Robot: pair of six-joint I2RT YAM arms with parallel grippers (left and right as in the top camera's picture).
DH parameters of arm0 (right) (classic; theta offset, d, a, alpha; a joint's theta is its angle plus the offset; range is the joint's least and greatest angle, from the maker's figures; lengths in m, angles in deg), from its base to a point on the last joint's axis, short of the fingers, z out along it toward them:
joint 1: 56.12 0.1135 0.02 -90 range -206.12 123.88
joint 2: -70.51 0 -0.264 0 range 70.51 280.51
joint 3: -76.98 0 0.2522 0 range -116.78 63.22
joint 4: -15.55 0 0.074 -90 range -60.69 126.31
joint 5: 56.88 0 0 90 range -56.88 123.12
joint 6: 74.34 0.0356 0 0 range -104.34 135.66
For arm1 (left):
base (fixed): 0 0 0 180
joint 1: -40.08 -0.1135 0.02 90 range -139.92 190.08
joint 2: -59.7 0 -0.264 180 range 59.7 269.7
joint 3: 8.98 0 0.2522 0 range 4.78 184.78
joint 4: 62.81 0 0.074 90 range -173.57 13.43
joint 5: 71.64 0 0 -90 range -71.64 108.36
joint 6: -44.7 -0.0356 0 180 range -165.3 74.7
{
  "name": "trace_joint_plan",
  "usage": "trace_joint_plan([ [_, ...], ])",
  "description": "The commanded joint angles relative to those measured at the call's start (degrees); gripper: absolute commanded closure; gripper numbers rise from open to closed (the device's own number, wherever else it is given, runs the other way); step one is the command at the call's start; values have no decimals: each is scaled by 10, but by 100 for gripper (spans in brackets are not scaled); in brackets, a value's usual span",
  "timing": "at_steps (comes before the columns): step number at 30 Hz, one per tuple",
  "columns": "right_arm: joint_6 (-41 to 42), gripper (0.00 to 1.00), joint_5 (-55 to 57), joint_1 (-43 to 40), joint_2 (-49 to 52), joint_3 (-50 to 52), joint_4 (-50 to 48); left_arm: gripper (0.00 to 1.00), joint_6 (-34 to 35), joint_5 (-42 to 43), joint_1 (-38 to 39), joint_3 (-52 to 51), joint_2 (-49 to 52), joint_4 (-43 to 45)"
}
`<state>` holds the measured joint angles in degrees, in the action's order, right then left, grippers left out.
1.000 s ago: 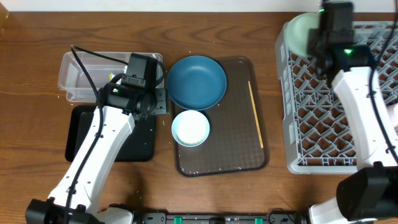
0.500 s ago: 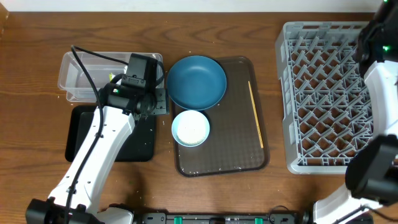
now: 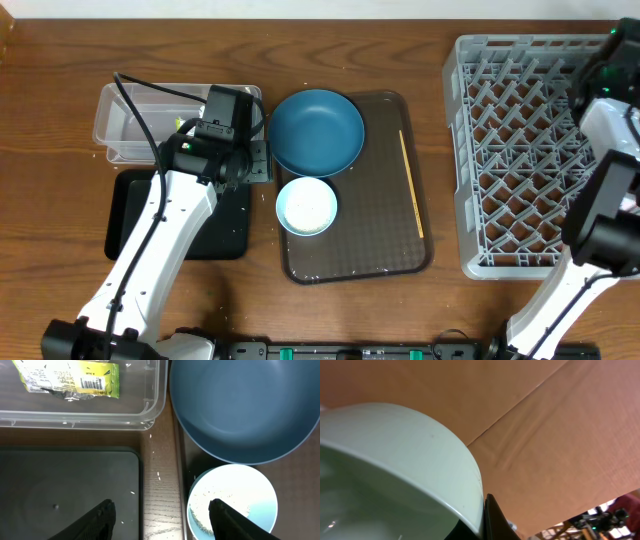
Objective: Sort waste into correct bins and load items into the dishwasher rack
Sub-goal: 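Place the bowl in the rack and release it with the right gripper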
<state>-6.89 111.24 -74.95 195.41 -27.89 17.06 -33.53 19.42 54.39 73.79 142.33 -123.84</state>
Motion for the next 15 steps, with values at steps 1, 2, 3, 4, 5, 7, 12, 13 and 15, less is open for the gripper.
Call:
trace_joint_plan([
  [1,-6,99,22,17,23,-2,0,37,-3,-5,-2,-3,5,2],
  [2,-6,99,22,22,29,-2,1,37,-3,-5,-2,-3,5,2],
  [3,-4,99,22,27,35,-2,3,37,-3,-4,-2,-3,5,2],
  [4,-3,99,20,31,40,-2,4,37,-3,-4,-2,-3,5,2],
  [5,-2,98,20,37,46,-2,7,37,-3,-4,-2,-3,5,2],
  [7,-2,98,14,47,55,-2,16,37,-3,-4,-2,-3,5,2],
  [12,24,81,-8,71,59,0,58,37,-3,-5,-2,-3,5,2],
  [13,30,76,-14,74,59,0,66,37,-3,-4,-2,-3,5,2],
  [15,31,67,-34,80,59,0,84,37,-3,-4,-2,-3,5,2],
])
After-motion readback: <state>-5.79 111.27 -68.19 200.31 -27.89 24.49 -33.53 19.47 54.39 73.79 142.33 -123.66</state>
